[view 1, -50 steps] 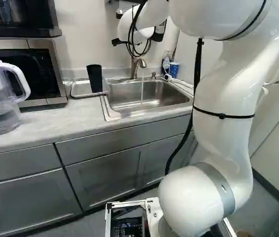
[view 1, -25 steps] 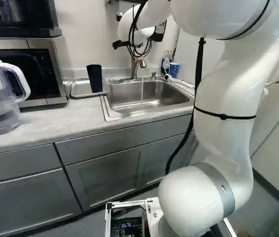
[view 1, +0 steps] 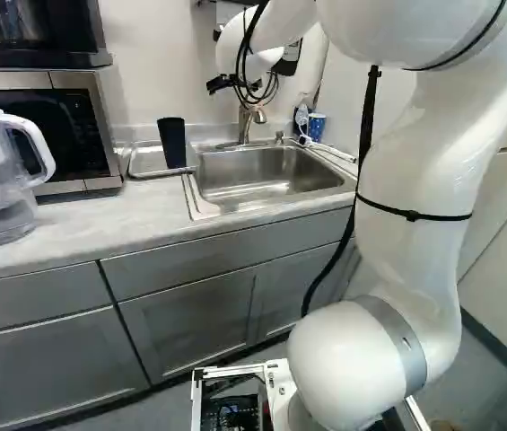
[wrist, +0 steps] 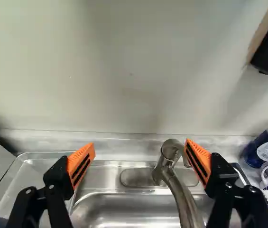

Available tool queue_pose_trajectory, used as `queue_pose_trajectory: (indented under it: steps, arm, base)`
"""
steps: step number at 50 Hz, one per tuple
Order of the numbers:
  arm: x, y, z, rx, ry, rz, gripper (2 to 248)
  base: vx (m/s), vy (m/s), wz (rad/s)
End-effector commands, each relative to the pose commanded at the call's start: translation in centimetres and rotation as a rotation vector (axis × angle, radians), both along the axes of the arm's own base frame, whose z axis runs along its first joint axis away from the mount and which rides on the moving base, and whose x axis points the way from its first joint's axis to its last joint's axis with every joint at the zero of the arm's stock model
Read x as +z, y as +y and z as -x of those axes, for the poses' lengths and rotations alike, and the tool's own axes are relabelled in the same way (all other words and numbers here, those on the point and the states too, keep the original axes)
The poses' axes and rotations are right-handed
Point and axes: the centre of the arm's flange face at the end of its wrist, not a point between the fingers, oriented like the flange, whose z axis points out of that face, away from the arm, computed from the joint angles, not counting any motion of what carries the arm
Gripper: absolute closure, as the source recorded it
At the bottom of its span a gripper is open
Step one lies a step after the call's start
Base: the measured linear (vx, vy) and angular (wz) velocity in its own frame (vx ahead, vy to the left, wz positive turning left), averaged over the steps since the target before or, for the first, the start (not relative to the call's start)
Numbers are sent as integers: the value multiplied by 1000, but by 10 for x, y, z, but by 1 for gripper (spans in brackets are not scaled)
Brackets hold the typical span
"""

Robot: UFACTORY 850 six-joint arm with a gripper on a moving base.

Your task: Rinse the cup and place it in the tray

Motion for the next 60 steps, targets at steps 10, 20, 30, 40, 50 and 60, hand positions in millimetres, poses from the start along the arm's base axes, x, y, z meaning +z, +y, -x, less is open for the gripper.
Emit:
queue_pose_trajectory:
  steps: [10,20,30,40,50,60]
  arm:
    - [0,0,0,0,-1,0,3]
    - [5,3,1,9,-51,-12,3]
    - [8,12,15,29,-78,-20,3]
    - [9,20,32,50,-75,-20,3]
    - [10,29,49,72,-72,-20,3]
    - [9,34,69,88,-57,-17,3]
  base:
    - [0,0,0]
    - [0,0,0]
    - [0,0,0]
    - [0,0,0]
    - [0,0,0]
    - [0,0,0]
